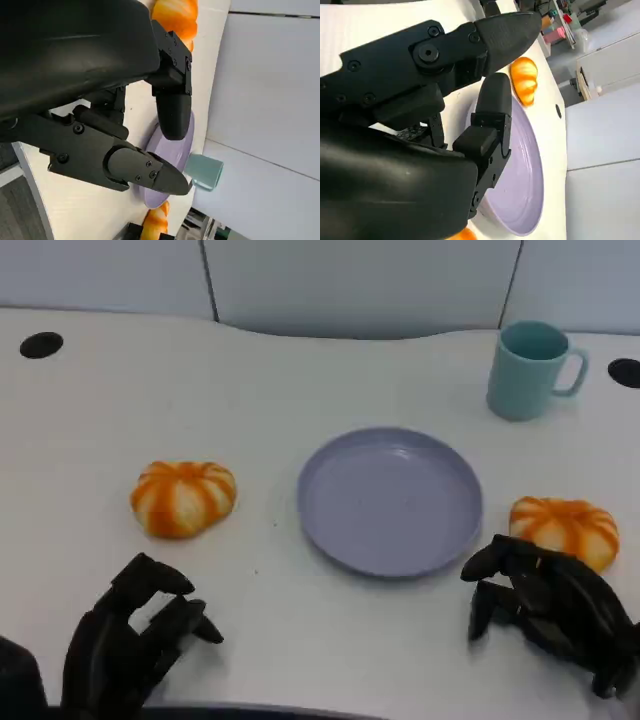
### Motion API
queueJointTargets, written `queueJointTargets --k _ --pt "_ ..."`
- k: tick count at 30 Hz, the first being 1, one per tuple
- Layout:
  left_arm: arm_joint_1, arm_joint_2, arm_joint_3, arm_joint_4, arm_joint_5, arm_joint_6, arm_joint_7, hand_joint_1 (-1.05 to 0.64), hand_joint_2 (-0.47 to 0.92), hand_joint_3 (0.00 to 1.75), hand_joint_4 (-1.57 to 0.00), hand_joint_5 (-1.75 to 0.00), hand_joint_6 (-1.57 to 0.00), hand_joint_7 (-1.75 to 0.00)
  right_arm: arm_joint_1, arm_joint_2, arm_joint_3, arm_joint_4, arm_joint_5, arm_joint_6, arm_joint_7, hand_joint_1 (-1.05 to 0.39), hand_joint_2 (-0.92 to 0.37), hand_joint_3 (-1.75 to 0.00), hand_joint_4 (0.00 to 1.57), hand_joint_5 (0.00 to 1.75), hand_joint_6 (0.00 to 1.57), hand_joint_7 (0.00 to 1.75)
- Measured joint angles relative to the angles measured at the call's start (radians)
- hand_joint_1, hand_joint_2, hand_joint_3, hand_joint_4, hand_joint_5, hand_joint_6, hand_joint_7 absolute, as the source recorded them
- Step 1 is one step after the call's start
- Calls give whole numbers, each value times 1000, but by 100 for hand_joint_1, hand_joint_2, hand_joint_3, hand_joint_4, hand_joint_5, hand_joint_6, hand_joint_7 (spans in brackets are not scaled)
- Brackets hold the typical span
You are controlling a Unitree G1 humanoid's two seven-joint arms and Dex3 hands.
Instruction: Grasp the bread from the table and place it into the plate.
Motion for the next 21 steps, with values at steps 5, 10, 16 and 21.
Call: queueJointTargets --k 5,10,16,21 --pt "0 0 0 -1 0 5 0 -59 90 1 -53 -175 -38 -175 -1 0 -5 -1 5 13 4 -55 -92 -8 59 164 72 107" --pt "0 0 0 -1 0 5 0 -59 90 1 -52 -175 -38 -175 -1 1 -4 -6 4 20 -1 -54 -92 -10 58 163 72 106" --pt "0 0 1 -2 0 5 0 -59 90 1 -55 -175 -38 -175 3 2 -3 -15 4 24 0 -53 -92 -11 58 160 71 106" --pt "1 3 0 -6 18 -27 1 -61 92 7 -51 -175 -32 -171 12 8 -5 -23 7 10 2 -52 -92 -11 60 162 72 106"
